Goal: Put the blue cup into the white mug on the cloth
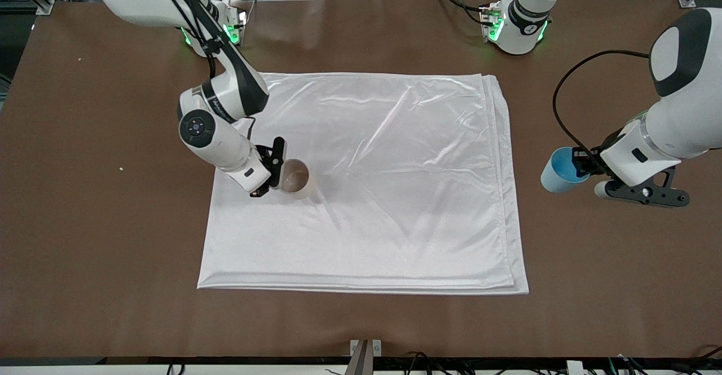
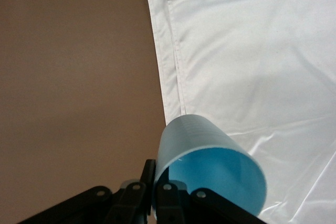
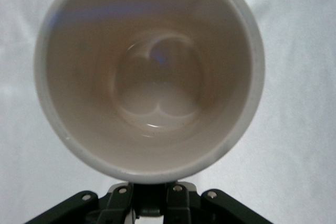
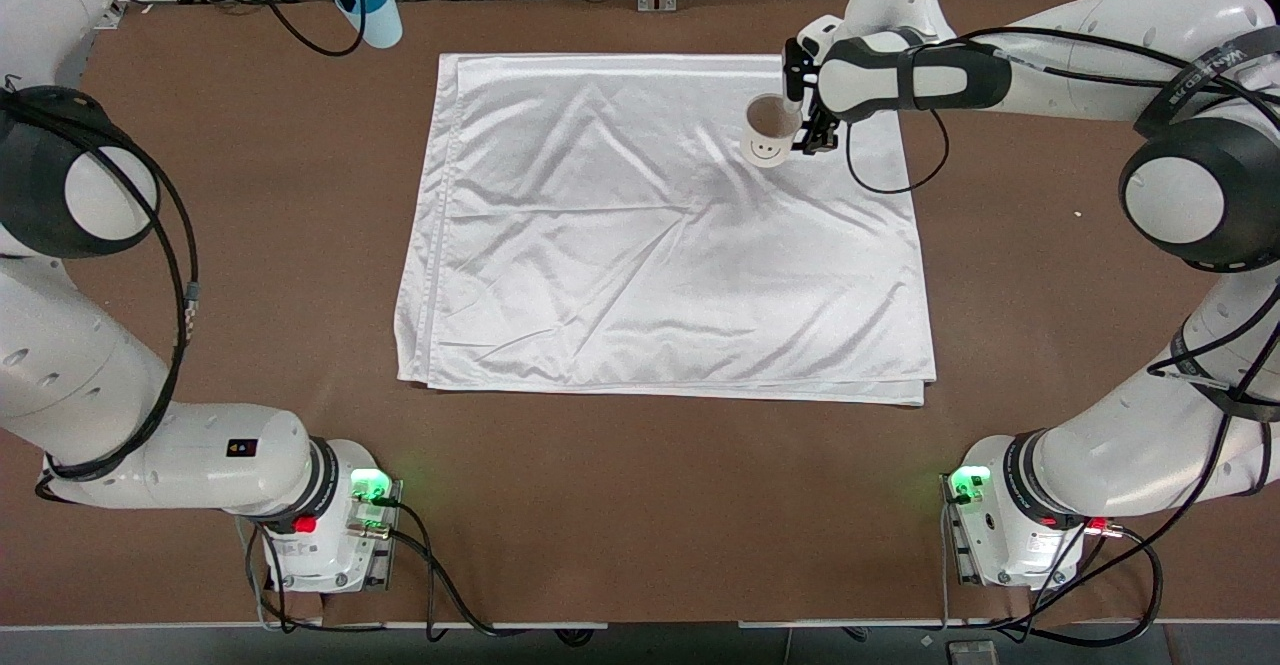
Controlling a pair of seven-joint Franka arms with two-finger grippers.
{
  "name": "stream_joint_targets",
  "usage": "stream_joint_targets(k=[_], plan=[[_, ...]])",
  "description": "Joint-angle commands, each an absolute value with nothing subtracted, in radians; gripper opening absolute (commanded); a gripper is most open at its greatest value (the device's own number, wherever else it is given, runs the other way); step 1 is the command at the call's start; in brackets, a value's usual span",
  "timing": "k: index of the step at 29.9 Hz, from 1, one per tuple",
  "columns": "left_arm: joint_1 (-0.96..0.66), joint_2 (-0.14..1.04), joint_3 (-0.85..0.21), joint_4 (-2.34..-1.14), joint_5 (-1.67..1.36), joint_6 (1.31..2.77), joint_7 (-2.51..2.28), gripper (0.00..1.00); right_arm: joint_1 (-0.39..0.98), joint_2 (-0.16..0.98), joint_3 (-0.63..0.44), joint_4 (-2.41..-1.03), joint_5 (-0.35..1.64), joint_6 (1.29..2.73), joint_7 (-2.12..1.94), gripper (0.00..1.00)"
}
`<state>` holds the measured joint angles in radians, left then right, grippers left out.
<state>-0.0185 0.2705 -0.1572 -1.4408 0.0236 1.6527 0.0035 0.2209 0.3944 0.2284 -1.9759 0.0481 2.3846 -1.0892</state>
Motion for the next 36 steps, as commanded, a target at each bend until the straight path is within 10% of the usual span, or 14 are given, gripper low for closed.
stream_joint_targets(k=[1,36], plan=[[-0.02,0.27,-0.16,-1.43,0.032,1.652,-0.002,0.0,0.29,0.382,0.222,-1.98,0.02,2.379,-0.97,0.0],[-0.02,0.27,-0.16,-1.43,0.031,1.652,-0.002,0.0,0.462,0.489,0.212,-1.983,-0.106,2.537,-0.667,0.03]])
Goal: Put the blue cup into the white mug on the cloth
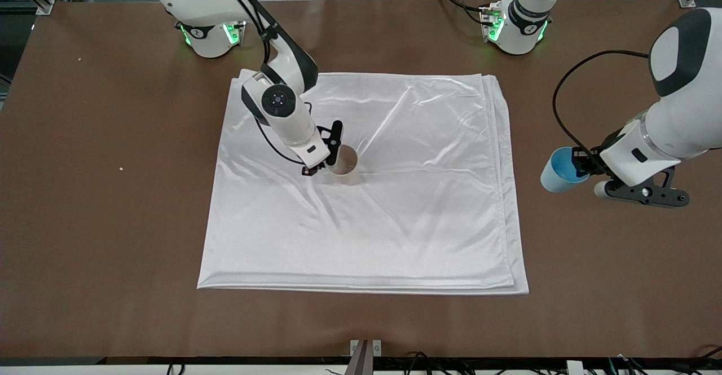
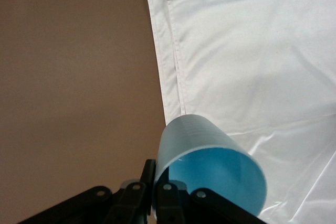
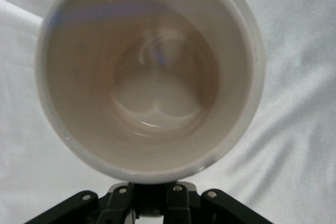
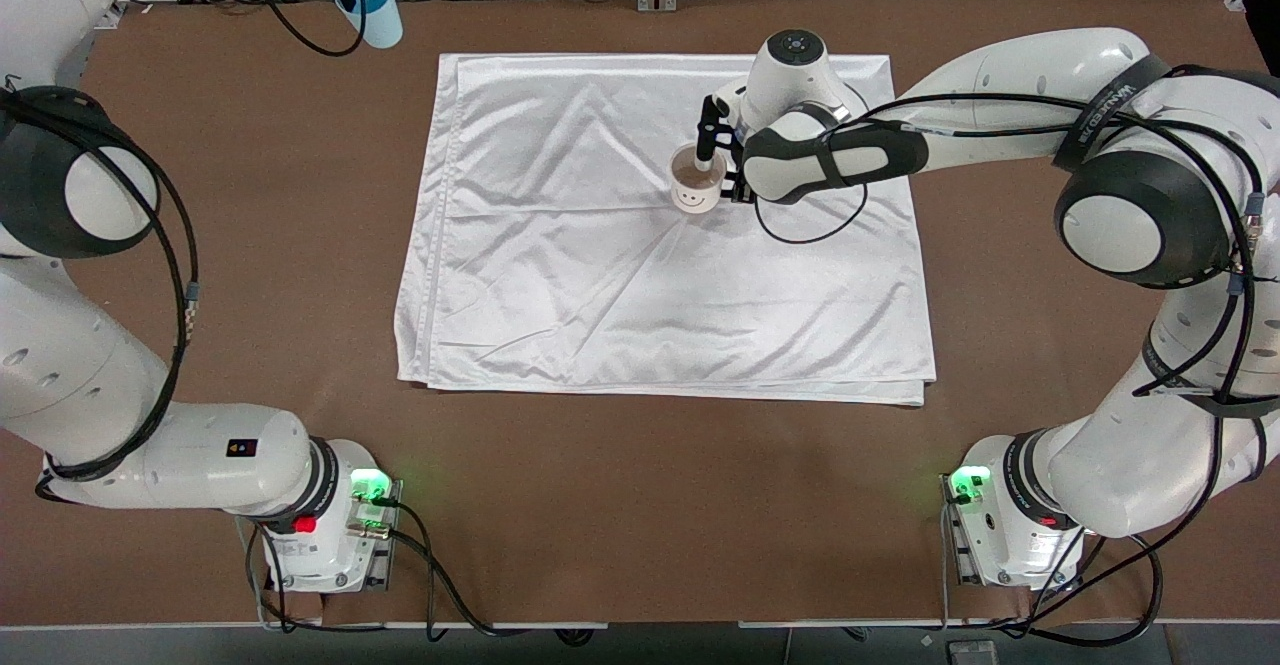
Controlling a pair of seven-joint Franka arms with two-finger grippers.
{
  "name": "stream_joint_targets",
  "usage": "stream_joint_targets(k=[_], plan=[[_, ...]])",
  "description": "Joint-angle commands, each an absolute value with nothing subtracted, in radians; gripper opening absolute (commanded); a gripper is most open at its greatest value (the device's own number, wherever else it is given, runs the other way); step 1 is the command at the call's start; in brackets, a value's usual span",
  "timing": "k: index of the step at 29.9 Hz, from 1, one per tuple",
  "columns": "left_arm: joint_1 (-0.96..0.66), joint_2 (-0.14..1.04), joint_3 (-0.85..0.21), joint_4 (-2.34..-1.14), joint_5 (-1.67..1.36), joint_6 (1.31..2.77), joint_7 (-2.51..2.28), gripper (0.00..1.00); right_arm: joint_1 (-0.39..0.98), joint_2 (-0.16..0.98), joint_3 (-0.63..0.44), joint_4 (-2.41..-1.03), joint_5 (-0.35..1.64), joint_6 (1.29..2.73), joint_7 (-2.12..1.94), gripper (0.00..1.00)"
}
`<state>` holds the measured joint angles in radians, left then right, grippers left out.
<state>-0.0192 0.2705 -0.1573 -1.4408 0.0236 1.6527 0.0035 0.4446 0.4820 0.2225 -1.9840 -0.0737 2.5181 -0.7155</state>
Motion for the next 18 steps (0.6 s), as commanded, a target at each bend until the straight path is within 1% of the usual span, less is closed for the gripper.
stream_joint_targets(k=[1,6,13,15,18], plan=[[-0.021,0.27,-0.16,-1.43,0.031,1.652,-0.002,0.0,0.465,0.491,0.212,-1.983,-0.109,2.54,-0.661,0.04],[-0.023,0.27,-0.161,-1.43,0.031,1.652,-0.002,0.0,0.486,0.506,0.21,-1.982,-0.121,2.552,-0.615,0.07],[-0.055,0.271,-0.16,-1.43,0.034,1.652,-0.005,0.0,0.494,0.526,0.199,-1.983,-0.224,2.579,-0.529,0.1],[-0.066,0.272,-0.158,-1.43,0.035,1.652,-0.006,0.0,0.494,0.528,0.199,-1.983,-0.229,2.579,-0.529,0.12],[-0.072,0.272,-0.158,-1.43,0.037,1.654,-0.008,0.0,0.494,0.528,0.199,-1.982,-0.23,2.579,-0.529,0.18]])
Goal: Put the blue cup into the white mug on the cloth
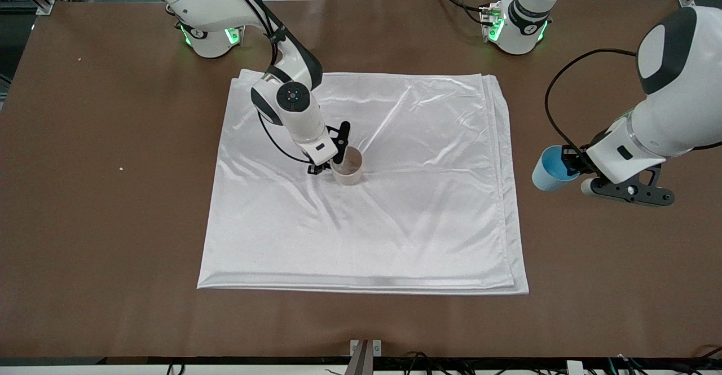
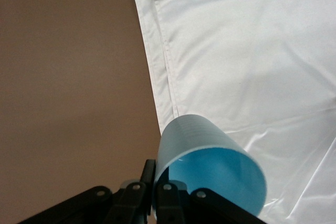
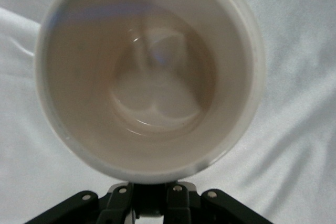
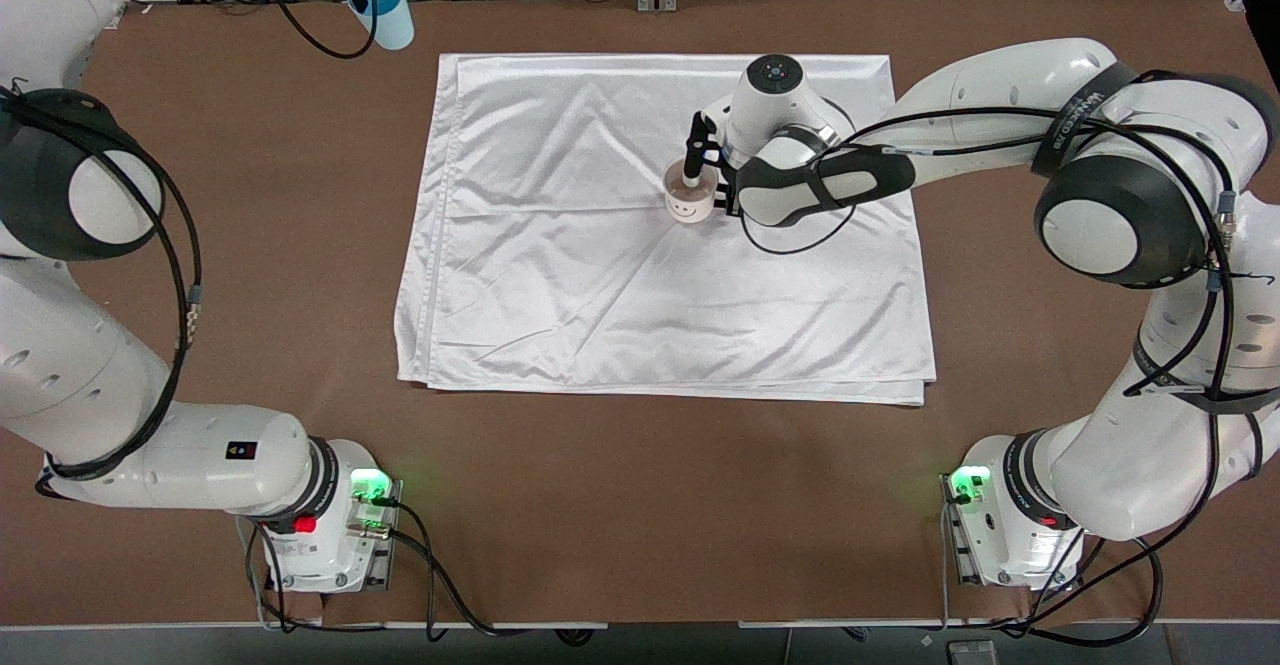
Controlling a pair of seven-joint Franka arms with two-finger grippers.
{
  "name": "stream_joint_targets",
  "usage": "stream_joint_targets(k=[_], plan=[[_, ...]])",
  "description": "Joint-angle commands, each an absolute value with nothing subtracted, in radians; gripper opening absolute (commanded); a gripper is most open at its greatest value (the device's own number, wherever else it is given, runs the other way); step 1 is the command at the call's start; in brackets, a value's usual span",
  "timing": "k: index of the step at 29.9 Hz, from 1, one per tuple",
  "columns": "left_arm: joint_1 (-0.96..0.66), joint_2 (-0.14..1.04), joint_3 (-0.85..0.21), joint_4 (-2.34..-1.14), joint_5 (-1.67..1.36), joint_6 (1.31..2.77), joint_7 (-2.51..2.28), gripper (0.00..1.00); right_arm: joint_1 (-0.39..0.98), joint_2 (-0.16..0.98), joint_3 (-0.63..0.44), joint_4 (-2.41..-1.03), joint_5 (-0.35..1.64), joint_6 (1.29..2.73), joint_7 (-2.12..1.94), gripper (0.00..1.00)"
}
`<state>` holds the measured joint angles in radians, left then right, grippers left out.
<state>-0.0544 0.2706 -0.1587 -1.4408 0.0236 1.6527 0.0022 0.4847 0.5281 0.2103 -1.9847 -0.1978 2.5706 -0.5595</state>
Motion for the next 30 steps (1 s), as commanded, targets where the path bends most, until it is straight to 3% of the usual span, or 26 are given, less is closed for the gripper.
stream_joint_targets(k=[1,7,9,10,11,19,30], plan=[[-0.072,0.27,-0.158,-1.43,0.035,1.652,-0.008,0.0,0.494,0.528,0.199,-1.982,-0.232,2.579,-0.529,0.22],[-0.071,0.27,-0.158,-1.43,0.035,1.652,-0.006,0.0,0.491,0.529,0.199,-1.982,-0.236,2.58,-0.532,0.5],[-0.071,0.27,-0.158,-1.43,0.035,1.652,-0.006,0.0,0.485,0.529,0.199,-1.98,-0.242,2.58,-0.532,0.73],[-0.072,0.27,-0.158,-1.43,0.035,1.652,-0.006,0.0,0.483,0.528,0.199,-1.98,-0.242,2.58,-0.531,0.91],[-0.072,0.27,-0.158,-1.43,0.035,1.652,-0.008,0.0,0.48,0.523,0.199,-1.982,-0.241,2.577,-0.529,1.0],[-0.113,0.27,-0.161,-1.427,0.023,1.652,-0.008,0.0,0.466,0.419,0.199,-1.979,-0.238,2.471,-0.517,1.0],[-0.305,0.281,-0.16,-1.427,-0.026,1.661,-0.316,0.0,0.453,0.238,0.199,-1.979,-0.238,2.313,-0.479,1.0]])
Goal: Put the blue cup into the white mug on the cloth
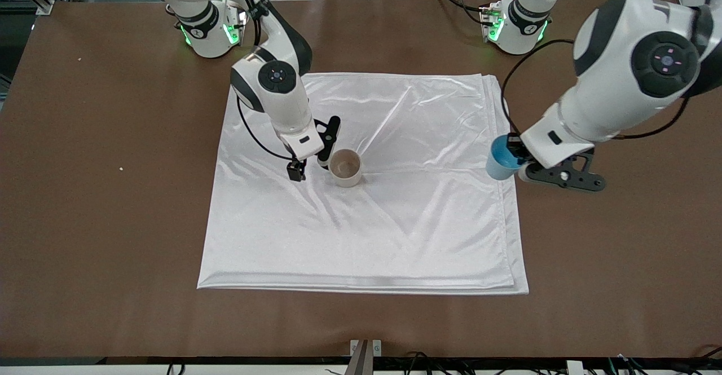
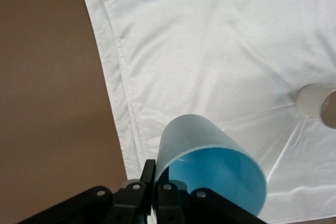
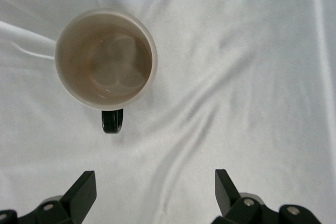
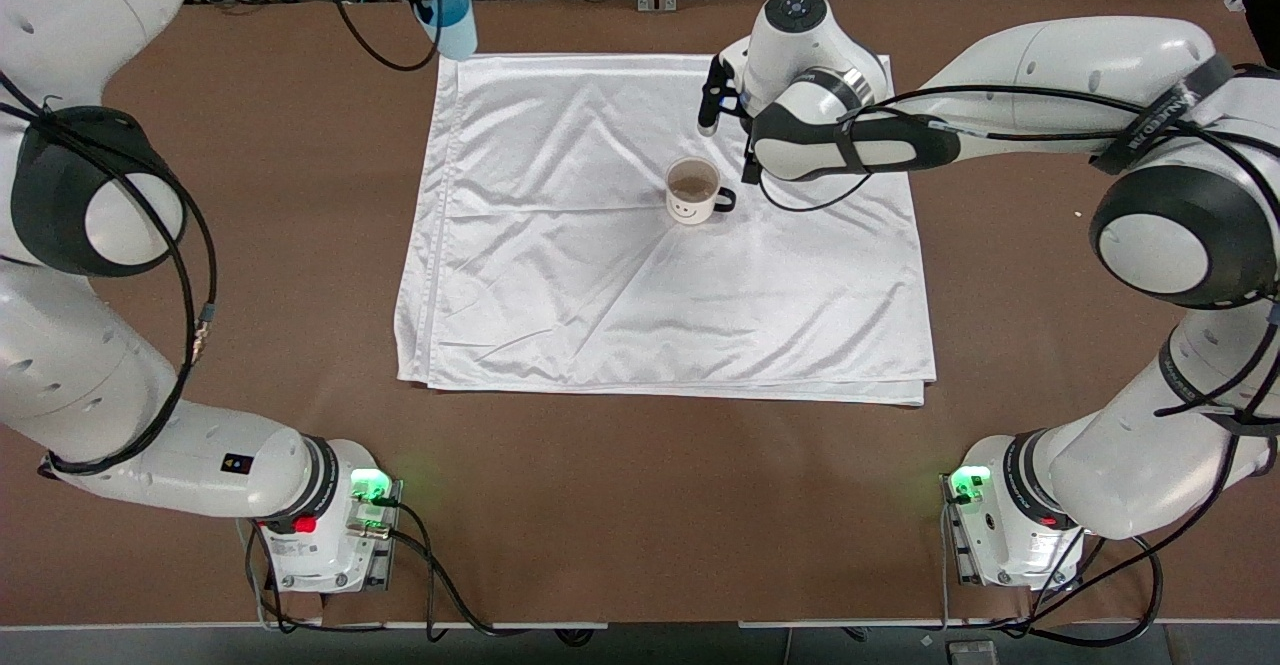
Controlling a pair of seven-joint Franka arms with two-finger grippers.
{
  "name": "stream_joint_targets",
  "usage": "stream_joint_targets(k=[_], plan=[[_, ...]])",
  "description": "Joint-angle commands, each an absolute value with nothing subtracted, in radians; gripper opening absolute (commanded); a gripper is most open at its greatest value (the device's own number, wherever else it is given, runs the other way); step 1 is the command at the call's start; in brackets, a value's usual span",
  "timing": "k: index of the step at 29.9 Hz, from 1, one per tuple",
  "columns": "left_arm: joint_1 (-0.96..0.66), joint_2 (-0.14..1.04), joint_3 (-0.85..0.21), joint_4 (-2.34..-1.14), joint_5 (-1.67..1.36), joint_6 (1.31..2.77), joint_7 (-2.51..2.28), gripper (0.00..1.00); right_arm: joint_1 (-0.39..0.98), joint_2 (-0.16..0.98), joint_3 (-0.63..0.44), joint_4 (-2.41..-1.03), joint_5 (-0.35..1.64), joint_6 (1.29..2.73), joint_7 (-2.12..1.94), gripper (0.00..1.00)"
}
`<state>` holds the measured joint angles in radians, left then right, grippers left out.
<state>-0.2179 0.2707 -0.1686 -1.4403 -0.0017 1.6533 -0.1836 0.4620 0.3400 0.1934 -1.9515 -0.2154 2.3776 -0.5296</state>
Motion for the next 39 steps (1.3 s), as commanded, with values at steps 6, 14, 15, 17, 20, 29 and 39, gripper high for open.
stream_joint_targets(k=[6,14,15,17,20,29,39], plan=[[-0.437,0.333,-0.156,-1.427,-0.023,1.744,-0.583,0.0,0.411,0.134,0.201,-1.951,-0.236,2.185,-0.453,1.0],[-0.514,0.399,-0.158,-1.427,-0.026,1.835,-0.707,0.0,0.391,0.117,0.199,-1.749,-0.222,1.902,-0.451,1.0],[-0.518,0.405,-0.16,-1.427,-0.026,1.848,-0.724,0.0,0.387,0.117,0.199,-1.731,-0.222,1.884,-0.451,1.0],[-0.535,0.419,-0.16,-1.428,-0.026,1.874,-0.756,0.0,0.37,0.114,0.201,-1.704,-0.222,1.844,-0.451,1.0],[-0.557,0.452,-0.16,-1.428,-0.026,1.884,-0.791,0.0,0.345,0.109,0.199,-1.663,-0.222,1.78,-0.453,1.0],[-0.629,0.537,-0.158,-1.428,-0.025,1.985,-0.939,0.0,0.259,0.107,0.19,-1.575,-0.219,1.64,-0.453,1.0],[-0.698,0.591,-0.156,-1.43,-0.018,2.031,-0.946,0.0,0.172,0.098,0.186,-1.559,-0.17,1.579,-0.472,1.0]])
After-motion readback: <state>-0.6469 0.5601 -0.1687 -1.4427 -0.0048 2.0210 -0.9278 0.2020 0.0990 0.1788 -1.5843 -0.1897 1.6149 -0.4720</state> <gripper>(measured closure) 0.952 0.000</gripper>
